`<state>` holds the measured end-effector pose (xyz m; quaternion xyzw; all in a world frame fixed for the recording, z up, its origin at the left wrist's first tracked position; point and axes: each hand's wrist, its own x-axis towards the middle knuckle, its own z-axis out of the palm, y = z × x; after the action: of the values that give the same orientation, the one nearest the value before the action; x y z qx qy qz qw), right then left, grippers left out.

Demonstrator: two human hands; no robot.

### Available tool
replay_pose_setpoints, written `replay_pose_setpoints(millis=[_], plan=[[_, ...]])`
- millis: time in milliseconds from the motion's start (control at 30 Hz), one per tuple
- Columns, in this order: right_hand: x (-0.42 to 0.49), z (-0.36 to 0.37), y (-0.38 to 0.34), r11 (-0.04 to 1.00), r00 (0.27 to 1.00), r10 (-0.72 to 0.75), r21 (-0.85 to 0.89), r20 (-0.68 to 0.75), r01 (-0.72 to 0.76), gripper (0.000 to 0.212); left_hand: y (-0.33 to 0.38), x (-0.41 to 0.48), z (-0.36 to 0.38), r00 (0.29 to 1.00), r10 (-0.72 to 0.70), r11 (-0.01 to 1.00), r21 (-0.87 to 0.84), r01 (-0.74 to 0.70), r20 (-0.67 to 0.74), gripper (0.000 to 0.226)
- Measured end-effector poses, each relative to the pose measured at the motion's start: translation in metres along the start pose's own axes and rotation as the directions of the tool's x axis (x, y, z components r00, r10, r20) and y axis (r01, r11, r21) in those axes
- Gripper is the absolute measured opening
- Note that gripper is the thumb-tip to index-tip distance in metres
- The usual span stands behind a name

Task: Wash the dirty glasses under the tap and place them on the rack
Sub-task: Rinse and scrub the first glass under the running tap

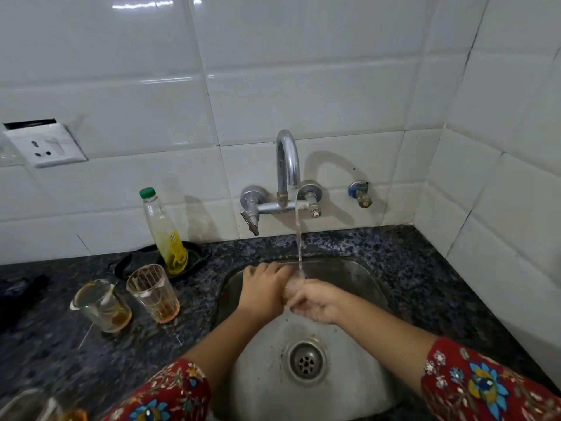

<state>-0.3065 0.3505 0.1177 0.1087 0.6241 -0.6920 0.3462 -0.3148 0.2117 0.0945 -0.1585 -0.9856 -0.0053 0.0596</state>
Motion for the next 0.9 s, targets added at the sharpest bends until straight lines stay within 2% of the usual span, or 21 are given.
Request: replay_pose_setpoints(millis=[133,267,333,400,467,500,533,567,600,633,667,700,733,767,800,867,900], plan=[[-0.005,-0.007,0.013,0.973,0.992,0.126,0.191,0.029,-0.129,0.025,-0.009,-0.008,-0.001,0.993,0.078,0.944,0.312,-0.104,0.094,0.062],[-0.002,-0.011,0.025,0.951,0.99,0.138,0.285,-0.034,-0.122,0.022,-0.006,-0.008,-0.005,0.985,0.103,0.904,0.401,-0.15,0.136,0.07],[0.001,-0.01,0.027,0.949,0.992,0.1,0.306,-0.073,-0.073,0.027,-0.004,-0.007,-0.005,0.983,0.081,0.929,0.345,-0.134,0.163,0.069],[-0.001,-0.004,0.025,0.975,0.991,-0.044,0.209,-0.123,0.07,0.025,-0.003,-0.004,-0.003,0.987,0.035,0.977,0.202,-0.067,0.159,0.063],[-0.005,0.0,0.022,0.964,0.96,-0.266,-0.051,-0.084,0.262,0.026,-0.007,0.002,-0.001,0.987,-0.038,0.996,-0.071,0.049,0.157,0.06],[-0.005,-0.003,0.02,0.898,0.927,-0.374,-0.244,0.016,0.366,0.036,-0.009,0.004,0.0,0.981,-0.06,0.953,-0.283,0.112,0.187,0.061],[-0.003,-0.009,0.018,0.736,0.879,-0.444,-0.487,0.176,0.47,0.046,-0.011,0.006,0.002,0.969,-0.046,0.853,-0.495,0.165,0.242,0.063],[0.001,-0.018,0.013,0.426,0.83,-0.433,-0.732,0.351,0.532,0.054,-0.012,0.007,0.003,0.962,0.002,0.74,-0.647,0.182,0.273,0.062],[0.006,-0.028,0.006,0.018,0.779,-0.38,-0.838,0.499,0.546,0.054,-0.012,0.007,0.004,0.963,0.047,0.657,-0.734,0.17,0.264,0.062],[0.008,-0.034,-0.003,-0.342,0.744,-0.282,-0.788,0.605,0.512,0.049,-0.011,0.008,0.008,0.965,0.073,0.601,-0.783,0.159,0.253,0.064],[0.01,-0.038,-0.012,-0.568,0.748,-0.169,-0.684,0.642,0.458,0.04,-0.008,0.007,0.009,0.963,0.081,0.576,-0.801,0.164,0.256,0.069],[0.011,-0.039,-0.019,-0.685,0.765,-0.094,-0.599,0.637,0.414,0.03,-0.004,0.007,0.01,0.964,0.084,0.563,-0.81,0.162,0.251,0.074],[0.013,-0.039,-0.025,-0.74,0.774,-0.057,-0.547,0.63,0.391,0.024,0.0,0.008,0.012,0.97,0.075,0.556,-0.817,0.153,0.233,0.077],[0.014,-0.035,-0.028,-0.733,0.796,-0.068,-0.572,0.601,0.369,0.022,0.004,0.009,0.015,0.978,0.042,0.53,-0.834,0.153,0.206,0.074],[0.015,-0.029,-0.029,-0.673,0.841,-0.117,-0.665,0.528,0.323,0.02,0.008,0.01,0.016,0.987,-0.005,0.504,-0.852,0.144,0.163,0.066],[0.018,-0.017,-0.026,-0.422,0.934,-0.183,-0.882,0.308,0.208,0.016,0.014,0.01,0.014,0.995,-0.1,0.494,-0.867,0.071,0.025,0.048],[0.021,-0.015,-0.024,-0.303,0.952,-0.187,-0.936,0.241,0.178,0.014,0.015,0.011,0.013,0.992,-0.121,0.519,-0.854,0.033,-0.035,0.042]])
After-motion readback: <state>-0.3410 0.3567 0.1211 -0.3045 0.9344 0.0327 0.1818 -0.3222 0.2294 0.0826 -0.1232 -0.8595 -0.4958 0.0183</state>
